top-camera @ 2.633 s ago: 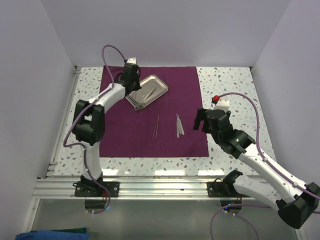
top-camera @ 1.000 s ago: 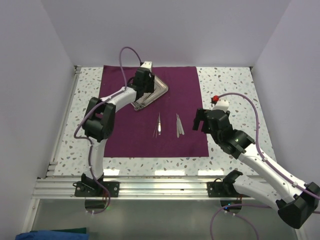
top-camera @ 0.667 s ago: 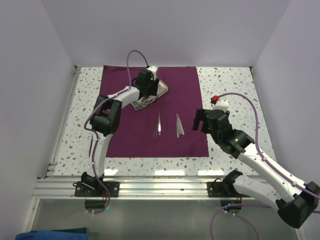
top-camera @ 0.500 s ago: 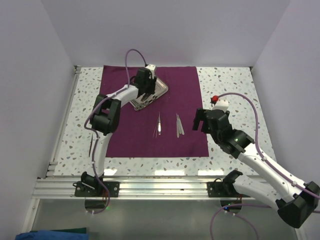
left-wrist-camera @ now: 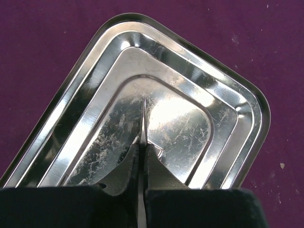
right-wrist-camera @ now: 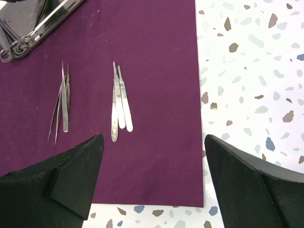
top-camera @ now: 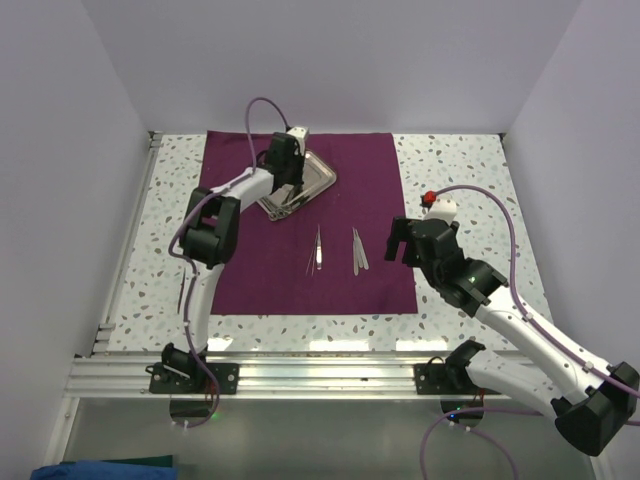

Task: Open and lay out the surgical kit
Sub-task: Pick up the medical item from the container, then place the medical item in the surgical kit.

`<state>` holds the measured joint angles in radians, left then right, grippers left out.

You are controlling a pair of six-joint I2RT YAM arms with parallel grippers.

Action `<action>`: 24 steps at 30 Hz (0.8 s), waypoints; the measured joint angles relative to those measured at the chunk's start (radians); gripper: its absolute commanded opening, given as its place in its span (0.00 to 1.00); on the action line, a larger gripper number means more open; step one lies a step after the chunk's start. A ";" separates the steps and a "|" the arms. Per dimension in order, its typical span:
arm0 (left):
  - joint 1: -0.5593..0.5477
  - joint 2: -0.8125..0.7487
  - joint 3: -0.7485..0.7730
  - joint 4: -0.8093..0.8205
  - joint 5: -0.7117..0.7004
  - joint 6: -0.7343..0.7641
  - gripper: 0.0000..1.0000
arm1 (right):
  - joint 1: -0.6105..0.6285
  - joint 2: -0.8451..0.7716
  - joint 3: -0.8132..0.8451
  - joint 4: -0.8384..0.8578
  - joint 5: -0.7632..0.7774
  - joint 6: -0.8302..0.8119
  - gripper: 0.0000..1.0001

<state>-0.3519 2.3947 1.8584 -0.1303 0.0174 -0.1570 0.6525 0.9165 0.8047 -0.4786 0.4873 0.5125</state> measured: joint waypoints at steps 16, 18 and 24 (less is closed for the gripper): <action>0.011 -0.475 -0.461 0.097 -0.114 -0.148 0.00 | 0.000 0.002 -0.003 0.001 -0.001 0.000 0.90; 0.011 -0.574 -0.558 0.131 -0.119 -0.194 0.00 | 0.000 0.005 -0.003 0.001 -0.004 0.000 0.90; -0.050 -0.695 -0.807 0.250 -0.169 -0.359 0.00 | 0.000 0.015 -0.008 0.004 -0.008 0.000 0.89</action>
<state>-0.4019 1.7000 1.0515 0.1196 -0.1520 -0.5156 0.6525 0.9318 0.7967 -0.4744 0.4793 0.5125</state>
